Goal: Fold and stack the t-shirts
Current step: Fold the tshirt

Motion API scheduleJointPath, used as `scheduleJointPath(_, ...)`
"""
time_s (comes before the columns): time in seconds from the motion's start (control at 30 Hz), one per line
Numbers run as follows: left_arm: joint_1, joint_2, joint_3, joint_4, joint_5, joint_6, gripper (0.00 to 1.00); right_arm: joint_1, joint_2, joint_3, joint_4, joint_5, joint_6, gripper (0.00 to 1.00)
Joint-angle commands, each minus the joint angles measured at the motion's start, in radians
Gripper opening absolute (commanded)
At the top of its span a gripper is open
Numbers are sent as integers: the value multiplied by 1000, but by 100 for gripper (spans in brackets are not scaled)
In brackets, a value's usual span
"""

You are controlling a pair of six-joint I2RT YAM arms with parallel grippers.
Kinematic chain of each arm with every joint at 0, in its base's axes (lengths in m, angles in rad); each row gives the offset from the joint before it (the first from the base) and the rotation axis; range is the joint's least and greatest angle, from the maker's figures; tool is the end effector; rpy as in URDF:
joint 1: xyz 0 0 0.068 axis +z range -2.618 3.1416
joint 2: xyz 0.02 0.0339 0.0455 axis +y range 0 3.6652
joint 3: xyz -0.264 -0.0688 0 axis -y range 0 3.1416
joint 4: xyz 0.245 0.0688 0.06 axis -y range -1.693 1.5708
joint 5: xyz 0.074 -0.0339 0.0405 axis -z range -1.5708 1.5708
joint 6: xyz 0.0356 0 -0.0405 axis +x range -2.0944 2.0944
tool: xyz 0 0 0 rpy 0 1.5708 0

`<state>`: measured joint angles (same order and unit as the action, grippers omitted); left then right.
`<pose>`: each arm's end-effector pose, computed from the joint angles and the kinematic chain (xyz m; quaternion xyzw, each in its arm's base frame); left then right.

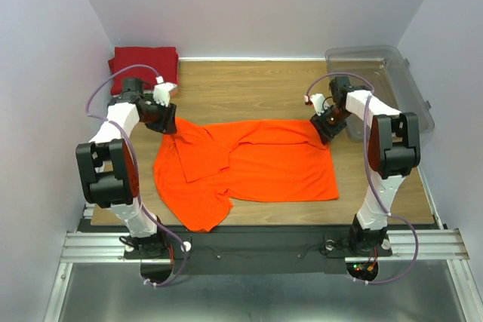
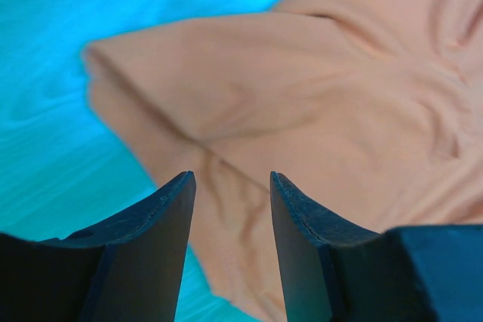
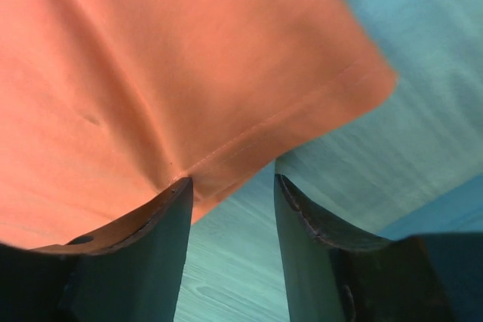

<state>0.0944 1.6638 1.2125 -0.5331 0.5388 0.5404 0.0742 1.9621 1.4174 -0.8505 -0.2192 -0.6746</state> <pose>0.3492 0.0147 0.2364 0.2791 0.8829 -0.1551 0.3442 0.3787 0.0359 0.1748 -0.3710 0.9181 0.0783 0.1155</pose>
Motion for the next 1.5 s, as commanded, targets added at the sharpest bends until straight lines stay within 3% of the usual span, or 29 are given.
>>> scheduleJointPath(0.0,33,31,76,27,21,-48,56,6,-75,84,16,-84,38,54)
scheduleJointPath(0.23,51,116,93,131,7,-157,57,6,-28,189,40,-132,113,54)
scheduleJointPath(0.47,56,198,124,188,85,-224,57,21,61,204,102,-138,159,53)
scheduleJointPath(0.57,57,221,121,209,133,-258,52,36,81,187,125,-115,162,53)
scheduleJointPath(0.67,68,232,92,246,142,-286,37,42,106,176,142,-72,161,52)
scheduleJointPath(0.7,88,231,84,255,138,-298,25,42,110,175,152,-60,162,52)
scheduleJointPath(0.8,132,221,61,283,100,-303,3,42,118,166,189,4,178,50)
scheduleJointPath(0.83,165,217,55,285,84,-298,0,44,116,166,198,32,185,50)
scheduleJointPath(1.07,205,266,79,275,75,-277,0,50,146,206,231,44,221,49)
scheduleJointPath(1.3,205,300,163,216,107,-234,33,68,98,258,226,-52,236,59)
scheduleJointPath(1.47,205,148,150,119,122,-116,42,70,-35,246,194,-106,227,63)
